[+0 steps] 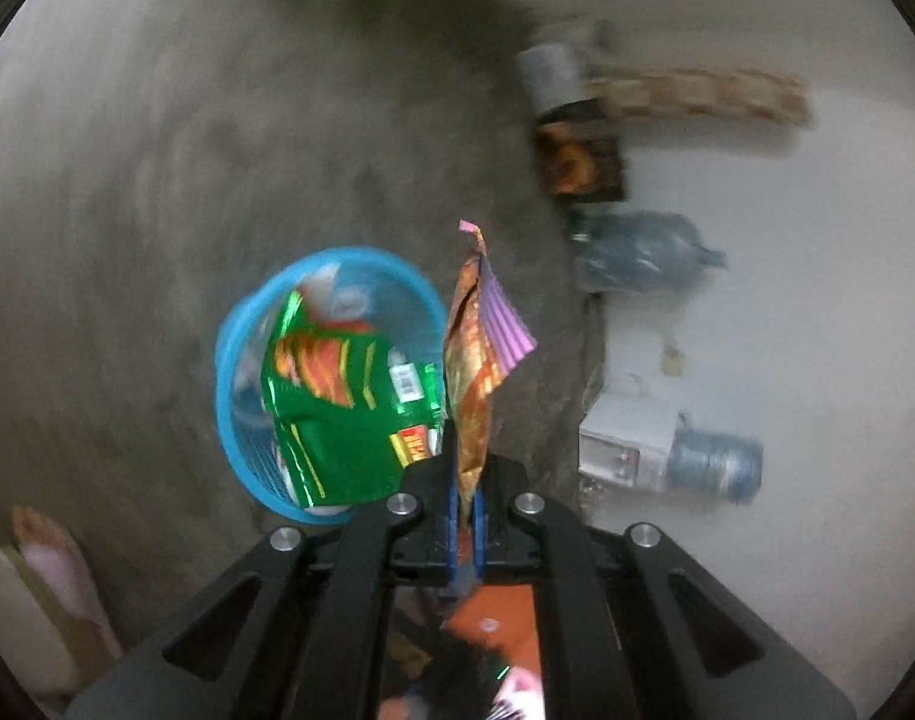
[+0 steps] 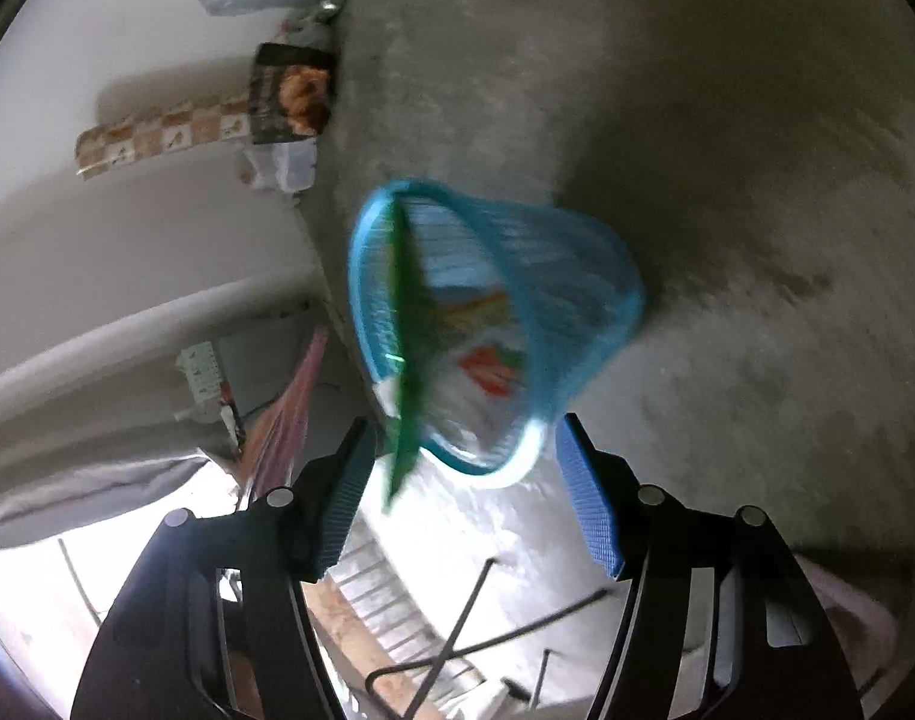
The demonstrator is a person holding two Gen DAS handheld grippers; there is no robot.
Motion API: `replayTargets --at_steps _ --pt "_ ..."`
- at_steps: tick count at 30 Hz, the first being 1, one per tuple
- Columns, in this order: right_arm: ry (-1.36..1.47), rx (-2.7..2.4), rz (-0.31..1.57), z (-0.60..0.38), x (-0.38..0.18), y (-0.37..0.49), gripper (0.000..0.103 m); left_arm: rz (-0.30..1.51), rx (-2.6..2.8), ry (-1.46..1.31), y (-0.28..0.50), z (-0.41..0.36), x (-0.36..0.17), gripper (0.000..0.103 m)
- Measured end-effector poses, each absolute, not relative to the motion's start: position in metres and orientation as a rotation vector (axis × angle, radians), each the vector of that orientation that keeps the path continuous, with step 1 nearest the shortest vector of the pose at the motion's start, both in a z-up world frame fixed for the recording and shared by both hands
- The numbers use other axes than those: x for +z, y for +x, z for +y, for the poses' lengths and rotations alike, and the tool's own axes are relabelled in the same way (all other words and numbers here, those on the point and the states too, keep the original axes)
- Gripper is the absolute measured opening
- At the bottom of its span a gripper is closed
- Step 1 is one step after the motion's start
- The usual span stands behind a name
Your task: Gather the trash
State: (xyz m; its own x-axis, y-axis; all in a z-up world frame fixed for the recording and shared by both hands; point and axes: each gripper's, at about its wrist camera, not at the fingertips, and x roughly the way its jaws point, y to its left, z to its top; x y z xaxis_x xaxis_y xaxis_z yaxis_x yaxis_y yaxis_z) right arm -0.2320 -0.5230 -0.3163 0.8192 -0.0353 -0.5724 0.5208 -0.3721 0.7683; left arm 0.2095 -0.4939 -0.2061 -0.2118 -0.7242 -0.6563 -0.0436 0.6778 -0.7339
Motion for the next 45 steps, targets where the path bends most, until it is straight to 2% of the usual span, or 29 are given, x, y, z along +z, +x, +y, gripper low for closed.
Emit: replayTargets --at_steps 3,5,6,8,14,20,24,26,28,32,35,38,41,45 --pt "1.903 -0.632 0.400 -0.512 -0.326 -0.249 0.060 1.826 -0.520 -0.719 0.199 -0.497 -0.268 0.004" --pt "1.925 -0.642 0.417 -0.504 -0.333 -0.258 0.060 1.911 -0.478 -0.703 0.192 -0.499 -0.289 0.017" --pt "1.933 -0.640 0.420 -0.501 -0.335 -0.261 0.060 1.936 -0.470 -0.662 0.189 -0.499 -0.295 0.020" --pt "1.944 -0.631 0.425 -0.497 -0.337 -0.264 0.060 1.913 -0.470 -0.639 0.189 -0.496 -0.289 0.041" --pt "1.914 -0.609 0.445 -0.493 -0.327 -0.253 0.060 1.892 -0.578 -0.580 0.184 -0.497 -0.238 0.075" --pt "1.749 -0.583 0.490 -0.489 -0.280 -0.232 0.060 1.906 -0.748 -0.632 0.157 -0.475 -0.174 0.077" --pt "1.541 -0.558 0.548 -0.480 -0.228 -0.213 0.060 1.807 -0.892 -0.574 0.144 -0.434 -0.112 0.077" --pt "1.350 -0.542 0.608 -0.465 -0.187 -0.195 0.060 1.680 -0.981 -0.476 0.139 -0.405 -0.077 0.077" --pt "1.164 -0.532 0.648 -0.447 -0.150 -0.179 0.065 1.487 -1.052 -0.333 0.128 -0.369 -0.035 0.078" --pt "0.693 -0.466 0.643 -0.377 -0.067 -0.144 0.086 1.099 -1.044 -0.074 0.091 -0.286 0.027 0.087" --pt "0.466 -0.409 0.630 -0.328 -0.032 -0.126 0.095 0.931 -0.978 0.018 0.065 -0.231 0.044 0.096" --pt "0.293 -0.366 0.657 -0.287 -0.013 -0.110 0.095 0.826 -0.821 0.045 0.043 -0.173 0.050 0.098" --pt "0.184 -0.357 0.659 -0.261 -0.004 -0.103 0.095 0.775 -0.679 0.004 0.028 -0.129 0.048 0.098" --pt "0.117 -0.363 0.635 -0.242 0.007 -0.102 0.095 0.800 -0.458 -0.047 0.017 -0.089 0.033 0.098"
